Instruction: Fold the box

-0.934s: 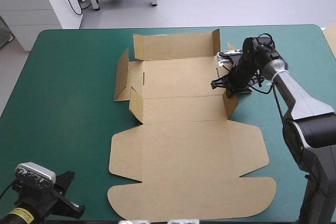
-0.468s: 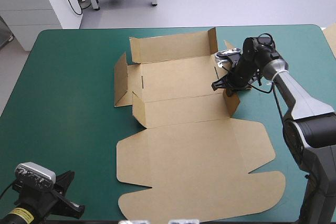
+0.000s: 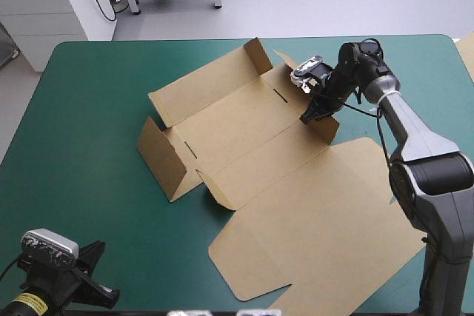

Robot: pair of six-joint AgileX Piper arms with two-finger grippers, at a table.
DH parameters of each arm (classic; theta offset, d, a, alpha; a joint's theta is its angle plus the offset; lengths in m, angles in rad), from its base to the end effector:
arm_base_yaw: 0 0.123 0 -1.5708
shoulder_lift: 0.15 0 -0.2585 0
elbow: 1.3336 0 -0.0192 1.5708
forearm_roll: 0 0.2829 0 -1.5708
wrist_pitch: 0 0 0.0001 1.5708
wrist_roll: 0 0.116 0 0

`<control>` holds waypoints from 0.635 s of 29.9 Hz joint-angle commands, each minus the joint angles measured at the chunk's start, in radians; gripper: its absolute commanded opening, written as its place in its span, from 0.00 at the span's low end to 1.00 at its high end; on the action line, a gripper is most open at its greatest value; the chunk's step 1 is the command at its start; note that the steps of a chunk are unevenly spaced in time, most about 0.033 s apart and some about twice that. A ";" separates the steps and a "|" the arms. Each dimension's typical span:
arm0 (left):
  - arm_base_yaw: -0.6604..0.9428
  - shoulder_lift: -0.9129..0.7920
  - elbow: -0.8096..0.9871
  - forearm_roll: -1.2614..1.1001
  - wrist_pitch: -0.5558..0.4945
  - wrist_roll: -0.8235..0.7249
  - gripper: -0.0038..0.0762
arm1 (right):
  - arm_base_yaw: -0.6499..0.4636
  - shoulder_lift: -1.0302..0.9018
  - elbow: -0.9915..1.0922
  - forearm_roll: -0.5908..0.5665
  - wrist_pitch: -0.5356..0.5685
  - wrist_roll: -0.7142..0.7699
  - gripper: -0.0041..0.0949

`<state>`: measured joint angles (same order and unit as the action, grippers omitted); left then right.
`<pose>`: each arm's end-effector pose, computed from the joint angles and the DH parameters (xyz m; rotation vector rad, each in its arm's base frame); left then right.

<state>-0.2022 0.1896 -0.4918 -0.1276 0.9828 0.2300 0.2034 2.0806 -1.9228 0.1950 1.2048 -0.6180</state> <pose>0.1019 -0.0334 0.2700 0.4480 2.1130 -0.1395 0.4618 0.1167 0.2175 -1.0660 2.5985 0.1793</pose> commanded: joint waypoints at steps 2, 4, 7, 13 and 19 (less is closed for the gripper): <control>0.000 0.013 -0.025 -0.014 -0.066 -0.002 0.04 | 0.034 -0.009 -0.138 0.052 -0.006 -0.124 0.02; 0.000 0.013 -0.025 -0.014 -0.066 -0.002 0.04 | 0.067 0.013 -0.189 0.050 -0.005 -0.159 0.02; 0.000 0.013 -0.025 -0.014 -0.066 -0.002 0.04 | 0.120 0.033 -0.241 0.052 -0.021 -0.194 0.02; 0.000 0.013 -0.025 -0.017 -0.066 -0.002 0.04 | 0.245 0.034 -0.285 0.046 -0.046 -0.289 0.02; 0.000 0.013 -0.025 -0.017 -0.066 -0.002 0.04 | 0.327 0.034 -0.285 0.039 -0.102 -0.344 0.02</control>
<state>-0.2022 0.1896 -0.4918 -0.1276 0.9828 0.2300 0.5079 2.1810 -2.1714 0.2246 1.1601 -0.9188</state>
